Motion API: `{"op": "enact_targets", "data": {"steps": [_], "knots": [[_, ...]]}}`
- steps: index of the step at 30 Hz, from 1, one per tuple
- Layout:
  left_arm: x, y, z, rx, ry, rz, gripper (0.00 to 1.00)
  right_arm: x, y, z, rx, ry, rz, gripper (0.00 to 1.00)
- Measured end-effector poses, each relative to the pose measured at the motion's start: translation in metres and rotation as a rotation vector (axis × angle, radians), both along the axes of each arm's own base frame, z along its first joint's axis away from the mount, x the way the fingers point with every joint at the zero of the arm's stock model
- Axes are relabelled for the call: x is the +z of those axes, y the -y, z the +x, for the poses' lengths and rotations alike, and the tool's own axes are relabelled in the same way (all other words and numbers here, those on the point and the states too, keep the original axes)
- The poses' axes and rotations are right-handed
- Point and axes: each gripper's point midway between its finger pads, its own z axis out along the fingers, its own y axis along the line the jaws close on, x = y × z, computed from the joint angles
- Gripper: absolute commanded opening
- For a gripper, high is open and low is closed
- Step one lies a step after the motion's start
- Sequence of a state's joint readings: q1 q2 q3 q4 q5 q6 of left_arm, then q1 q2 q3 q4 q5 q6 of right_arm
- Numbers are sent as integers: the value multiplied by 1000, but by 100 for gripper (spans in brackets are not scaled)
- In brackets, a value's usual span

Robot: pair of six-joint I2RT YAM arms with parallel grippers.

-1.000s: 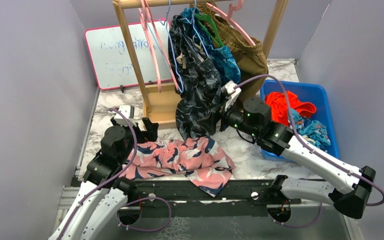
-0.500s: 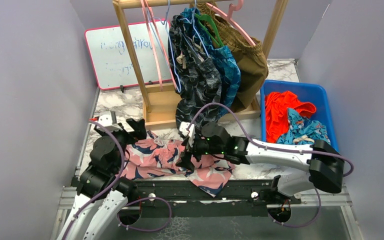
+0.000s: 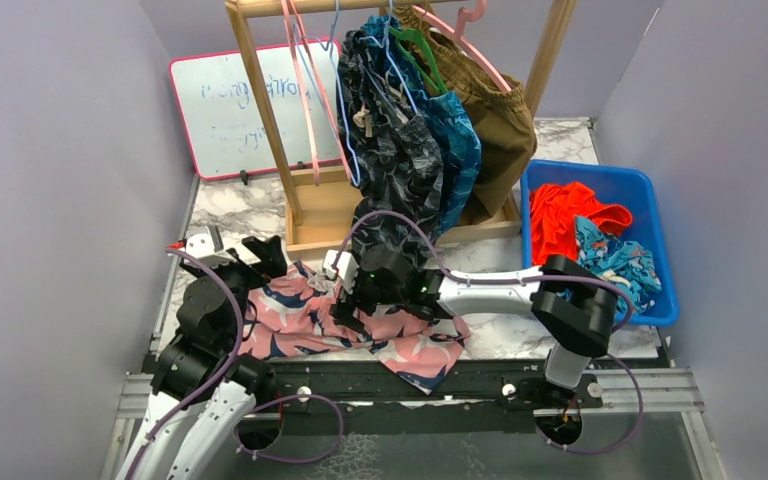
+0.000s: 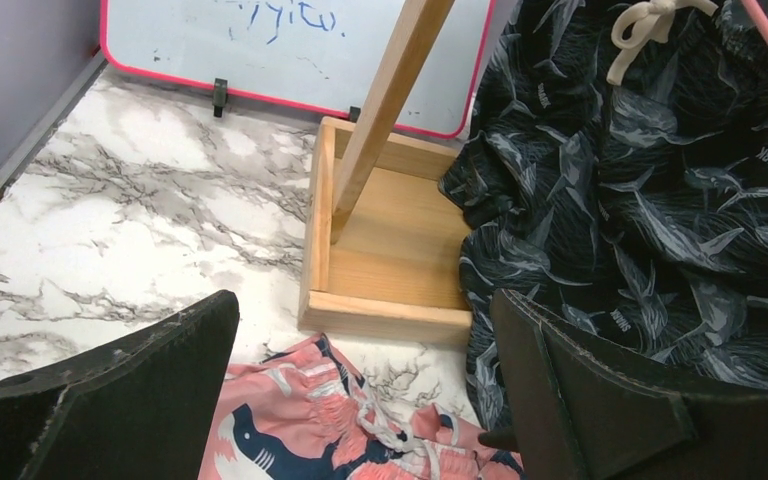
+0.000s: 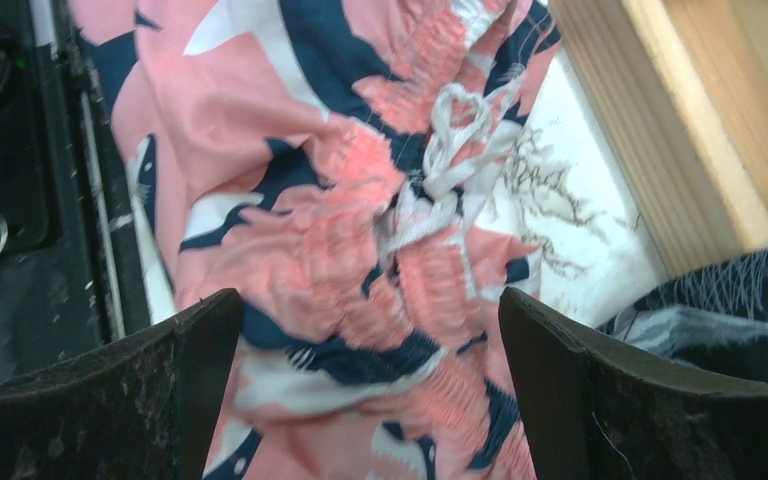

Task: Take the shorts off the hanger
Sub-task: Pick up the shorts at the center of the board.

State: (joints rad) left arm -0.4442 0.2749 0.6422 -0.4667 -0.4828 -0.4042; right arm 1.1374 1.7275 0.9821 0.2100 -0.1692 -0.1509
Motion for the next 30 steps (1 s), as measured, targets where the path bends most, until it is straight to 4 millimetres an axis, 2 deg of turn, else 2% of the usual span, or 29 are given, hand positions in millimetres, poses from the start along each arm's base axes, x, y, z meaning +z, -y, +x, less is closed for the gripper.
{"op": "enact_targets", "data": {"steps": [3, 7, 9, 13, 18, 21, 22, 23, 26, 30], "knots": [[-3, 0, 2, 5, -12, 6, 99, -8, -13, 7, 0, 6, -15, 100], [-4, -2, 3, 13, -20, 9, 99, -30, -28, 15, 1, -18, -77, 98], [-4, -2, 3, 15, -21, 10, 99, -47, -27, 15, 0, -40, -119, 90], [-5, -3, 3, 18, -23, 11, 99, -72, -7, 2, 9, -76, -169, 65], [-5, -3, 3, 20, -25, 11, 99, -67, 7, -4, 5, -77, -173, 38], [-7, -4, 4, 24, -30, 14, 99, -63, 15, -5, -5, -72, -179, 15], [-7, -4, 4, 23, -33, 15, 99, -60, 17, -5, -9, -66, -178, 4], [-8, -4, 4, 24, -35, 16, 99, -56, 20, -5, -14, -62, -174, 2], [-9, -3, 5, 23, -39, 17, 99, -35, 27, -6, -26, -37, -138, 1], [-9, -3, 5, 23, -39, 17, 99, 15, 34, -6, -48, 12, -32, 1]]}}
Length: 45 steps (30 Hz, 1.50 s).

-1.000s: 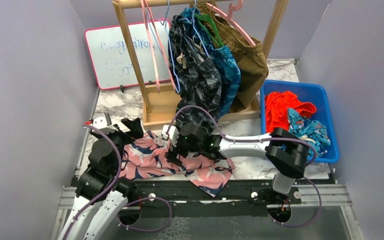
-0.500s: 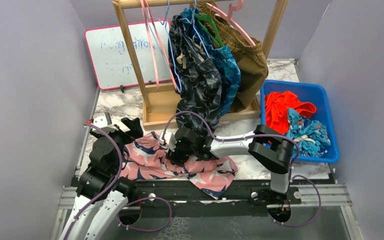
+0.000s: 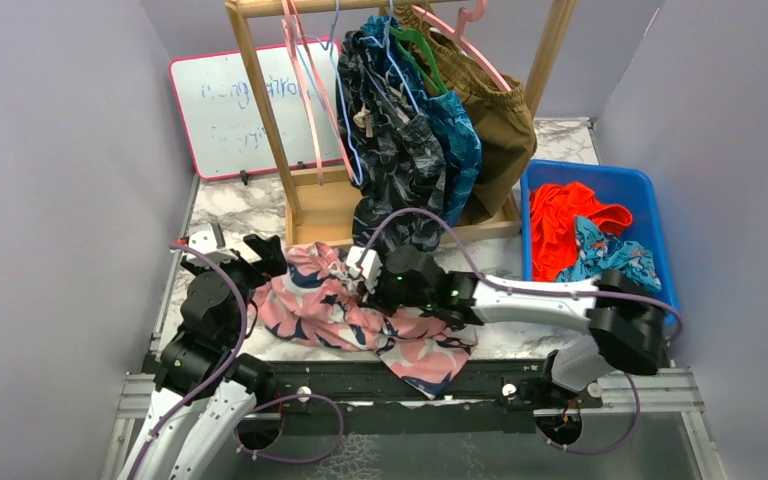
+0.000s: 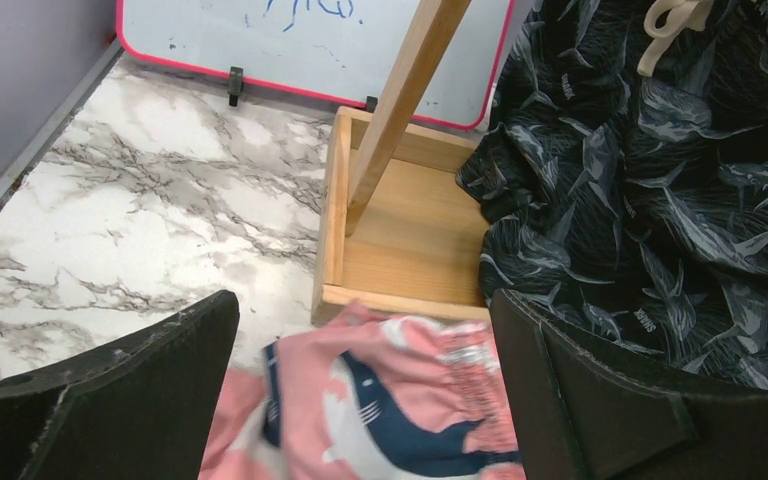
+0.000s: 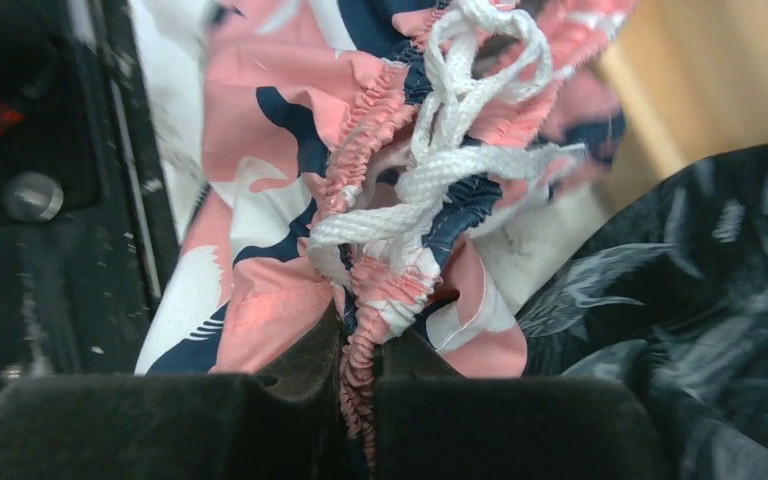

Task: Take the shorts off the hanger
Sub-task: Pick up the shorts at the center of the board, then place the shorts in the basket.

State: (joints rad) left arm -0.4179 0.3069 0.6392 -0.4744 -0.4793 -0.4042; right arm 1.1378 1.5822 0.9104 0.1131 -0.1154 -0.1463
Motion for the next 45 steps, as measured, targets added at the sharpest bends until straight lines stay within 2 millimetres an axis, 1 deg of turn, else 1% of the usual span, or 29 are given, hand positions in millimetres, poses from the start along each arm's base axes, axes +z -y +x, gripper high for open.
{"op": "enact_targets", "data": {"steps": [3, 6, 8, 14, 17, 21, 23, 26, 31, 34, 36, 40, 45], "knots": [[0, 0, 0, 0, 0, 0, 99, 45, 9, -5, -6, 42, 116, 1], [0, 0, 0, -1, 0, 0, 99, 83, 26, -13, -15, 76, 229, 1], [0, 0, 0, -2, -1, 0, 99, 104, 39, -19, -23, 95, 302, 1], [-4, 3, 3, -10, -20, 7, 99, 154, 75, -34, -54, 129, 475, 1], [-6, 4, 4, -14, -28, 10, 99, 175, 89, -38, -73, 138, 534, 1], [-7, 5, 4, -18, -34, 11, 99, 189, 109, -39, -129, 132, 558, 1], [-7, 5, 5, -20, -35, 12, 99, 193, 119, -35, -180, 132, 559, 1], [-8, 6, 5, -20, -37, 12, 99, 197, 141, -22, -306, 149, 567, 1], [-9, 6, 6, -21, -43, 14, 99, 192, 180, 2, -557, 157, 511, 1], [-10, 6, 6, -21, -44, 15, 99, 197, 205, 14, -716, 149, 495, 1], [-10, 6, 6, -21, -45, 15, 99, 204, 223, 19, -816, 149, 507, 1], [-10, 6, 6, -21, -45, 16, 99, 217, 257, 21, -944, 160, 544, 1], [-12, 6, 6, -21, -49, 17, 99, 235, 296, 13, -1025, 166, 629, 1]]}}
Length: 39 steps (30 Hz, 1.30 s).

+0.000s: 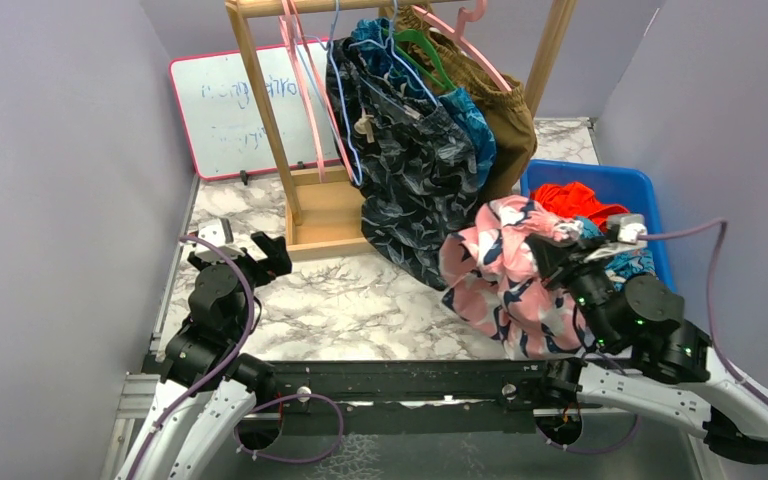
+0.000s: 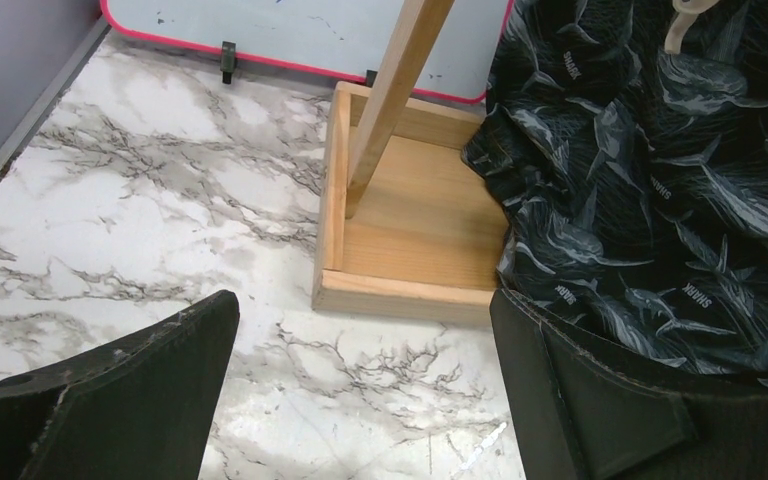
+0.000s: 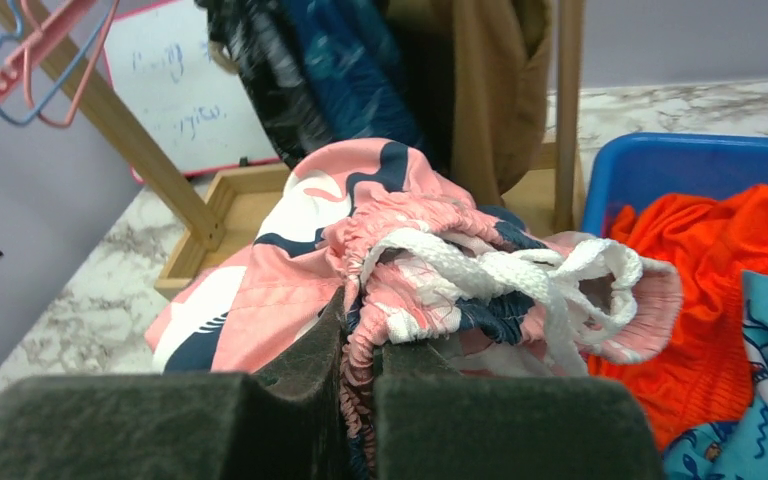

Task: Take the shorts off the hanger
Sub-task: Place the shorts in the basket.

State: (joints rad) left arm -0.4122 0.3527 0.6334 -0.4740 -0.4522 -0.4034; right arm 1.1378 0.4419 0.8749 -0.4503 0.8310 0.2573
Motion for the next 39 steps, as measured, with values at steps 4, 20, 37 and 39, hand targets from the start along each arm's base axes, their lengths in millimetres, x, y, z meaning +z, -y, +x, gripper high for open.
{"op": "enact_targets", "data": {"steps": [4, 20, 37, 39], "knots": [[-2, 1, 1, -3, -6, 2, 99, 17, 22, -6, -29, 29, 55, 1], [-11, 6, 6, -23, -50, 16, 99, 40, 21, 35, -302, 126, -365, 1], [-26, 11, 13, -48, -114, 36, 99, 51, 22, 38, -354, 109, -393, 1], [-28, 11, 14, -49, -123, 38, 99, 44, 22, 39, -359, 104, -407, 1]]}}
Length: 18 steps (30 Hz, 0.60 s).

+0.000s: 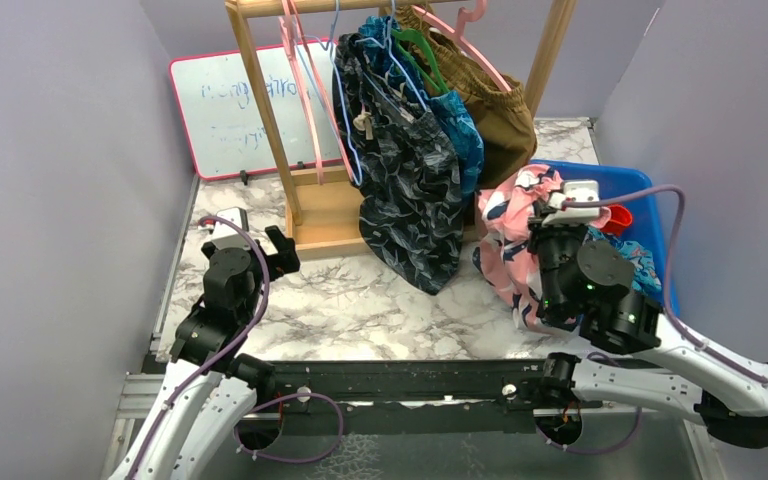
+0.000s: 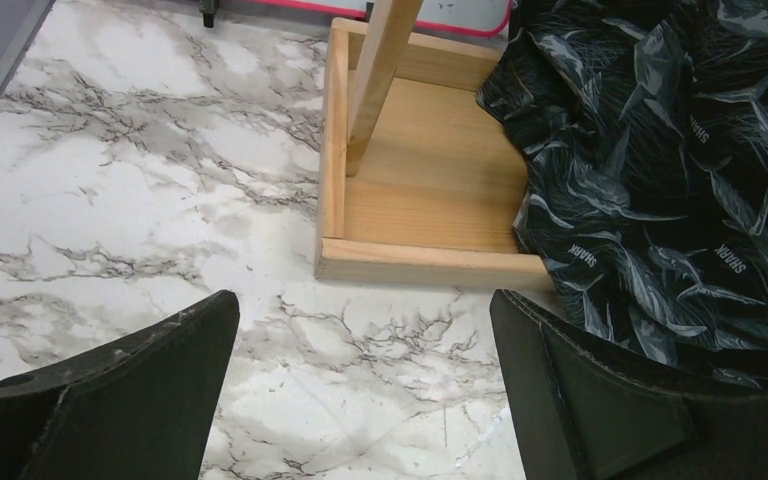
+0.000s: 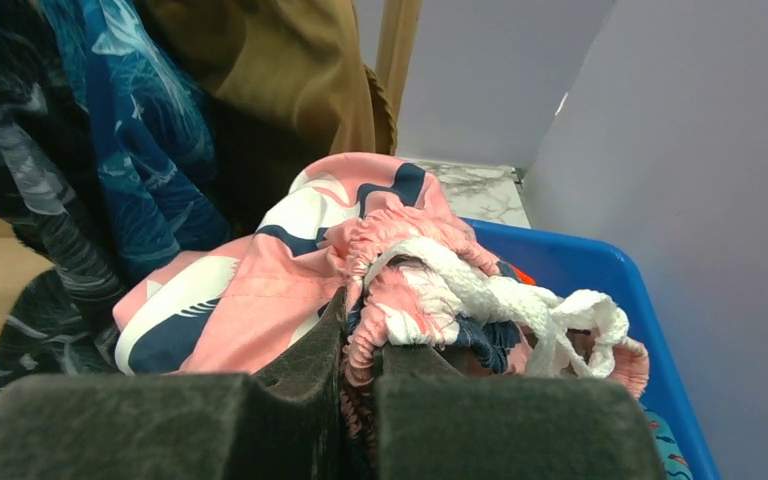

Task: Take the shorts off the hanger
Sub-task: Place the shorts in the basket.

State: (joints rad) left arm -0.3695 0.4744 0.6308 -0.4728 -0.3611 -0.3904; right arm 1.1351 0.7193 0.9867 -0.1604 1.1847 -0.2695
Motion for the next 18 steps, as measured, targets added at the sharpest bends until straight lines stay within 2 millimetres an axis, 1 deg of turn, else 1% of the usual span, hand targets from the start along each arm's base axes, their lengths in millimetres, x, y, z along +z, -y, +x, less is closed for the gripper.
{"op": "enact_targets", "data": {"steps": [2, 4, 6, 9, 11, 12, 13, 15, 18], "knots": [[-1, 0, 1, -3, -5, 3, 99, -8, -1, 7, -25, -14, -21, 1], [-2, 1, 1, -6, -8, 4, 99, -18, 1, 22, -67, -36, -38, 1], [-2, 1, 1, -9, -8, 4, 99, -31, 20, 45, -155, -72, -42, 1], [-2, 1, 1, -12, -8, 4, 99, -62, 54, 78, -275, -165, -48, 1], [-2, 2, 1, -15, -8, 5, 99, -80, 75, 90, -325, -224, -38, 1], [-2, 2, 1, -15, -8, 5, 99, -86, 86, 93, -341, -245, -28, 1], [-2, 2, 1, -15, -8, 5, 99, -87, 94, 94, -355, -252, -12, 1], [-2, 2, 1, -15, -8, 5, 99, -80, 110, 95, -380, -242, 17, 1], [-2, 2, 1, -16, -8, 5, 99, -53, 134, 98, -420, -200, 44, 1]]}}
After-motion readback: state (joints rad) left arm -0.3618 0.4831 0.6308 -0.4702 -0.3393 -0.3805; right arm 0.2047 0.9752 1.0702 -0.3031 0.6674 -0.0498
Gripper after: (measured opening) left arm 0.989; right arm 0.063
